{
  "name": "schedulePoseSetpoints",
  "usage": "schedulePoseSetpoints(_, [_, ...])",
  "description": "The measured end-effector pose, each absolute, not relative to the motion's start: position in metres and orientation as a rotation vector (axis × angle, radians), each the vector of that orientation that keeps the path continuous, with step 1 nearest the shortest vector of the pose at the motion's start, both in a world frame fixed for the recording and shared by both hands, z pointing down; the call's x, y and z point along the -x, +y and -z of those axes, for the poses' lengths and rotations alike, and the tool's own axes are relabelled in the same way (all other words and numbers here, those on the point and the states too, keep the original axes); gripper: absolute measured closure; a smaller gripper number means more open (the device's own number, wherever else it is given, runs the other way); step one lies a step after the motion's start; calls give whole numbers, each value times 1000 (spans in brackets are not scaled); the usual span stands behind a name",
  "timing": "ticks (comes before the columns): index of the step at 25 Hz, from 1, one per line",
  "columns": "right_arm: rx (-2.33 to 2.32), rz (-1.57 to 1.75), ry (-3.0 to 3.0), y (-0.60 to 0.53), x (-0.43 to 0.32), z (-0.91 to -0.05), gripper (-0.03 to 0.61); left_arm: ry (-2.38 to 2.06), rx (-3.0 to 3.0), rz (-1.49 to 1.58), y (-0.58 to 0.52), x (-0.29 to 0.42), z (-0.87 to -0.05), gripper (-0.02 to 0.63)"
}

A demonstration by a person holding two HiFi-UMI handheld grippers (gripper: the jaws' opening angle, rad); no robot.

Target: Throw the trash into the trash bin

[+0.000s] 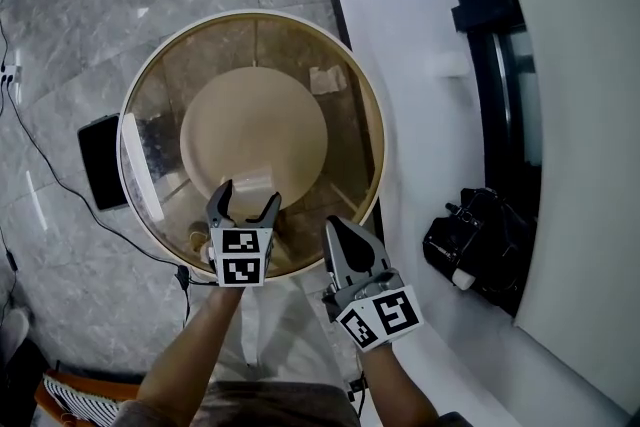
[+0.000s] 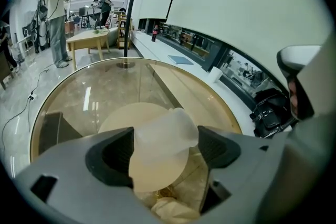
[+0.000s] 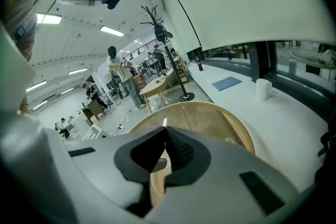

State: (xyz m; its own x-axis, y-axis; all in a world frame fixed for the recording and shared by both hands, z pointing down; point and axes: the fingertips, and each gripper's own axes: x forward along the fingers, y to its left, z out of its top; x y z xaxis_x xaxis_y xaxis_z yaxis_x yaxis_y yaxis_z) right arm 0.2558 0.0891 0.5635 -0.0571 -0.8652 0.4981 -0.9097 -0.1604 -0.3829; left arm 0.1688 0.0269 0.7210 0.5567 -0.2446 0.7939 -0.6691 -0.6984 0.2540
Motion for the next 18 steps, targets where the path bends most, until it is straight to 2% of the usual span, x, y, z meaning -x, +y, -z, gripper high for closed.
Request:
schedulePoseSetpoints(11, [-2045,-1000,-2043,63,-231,-557,561,-727,-2270,-943,13,-157,-690,227])
schedulePoseSetpoints(18, [-1985,-962,-2096,26,-199,-525,561,-785,-2256,-875,-15,-119,-631,229])
